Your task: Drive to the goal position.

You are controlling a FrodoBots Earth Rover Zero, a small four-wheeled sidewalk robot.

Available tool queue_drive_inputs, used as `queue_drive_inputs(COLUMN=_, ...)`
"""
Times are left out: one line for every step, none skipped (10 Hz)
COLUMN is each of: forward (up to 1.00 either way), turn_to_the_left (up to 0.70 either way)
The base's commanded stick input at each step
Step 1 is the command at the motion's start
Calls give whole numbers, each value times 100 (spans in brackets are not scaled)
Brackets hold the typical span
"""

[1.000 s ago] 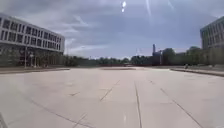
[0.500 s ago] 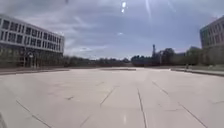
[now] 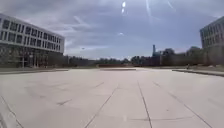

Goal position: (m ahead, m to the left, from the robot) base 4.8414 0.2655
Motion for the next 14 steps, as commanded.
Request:
queue_drive_inputs(forward=50, turn_to_the_left=23)
queue_drive_inputs(forward=50, turn_to_the_left=18)
queue_drive_inputs(forward=50, turn_to_the_left=13)
queue_drive_inputs(forward=50, turn_to_the_left=9)
queue_drive_inputs(forward=50, turn_to_the_left=4)
queue_drive_inputs(forward=50, turn_to_the_left=0)
queue_drive_inputs(forward=50, turn_to_the_left=0)
queue_drive_inputs(forward=50, turn_to_the_left=0)
queue_drive_inputs(forward=50, turn_to_the_left=0)
queue_drive_inputs(forward=50, turn_to_the_left=0)
queue_drive_inputs(forward=50, turn_to_the_left=0)
queue_drive_inputs(forward=50, turn_to_the_left=0)
queue_drive_inputs(forward=50, turn_to_the_left=0)
queue_drive_inputs(forward=50, turn_to_the_left=0)
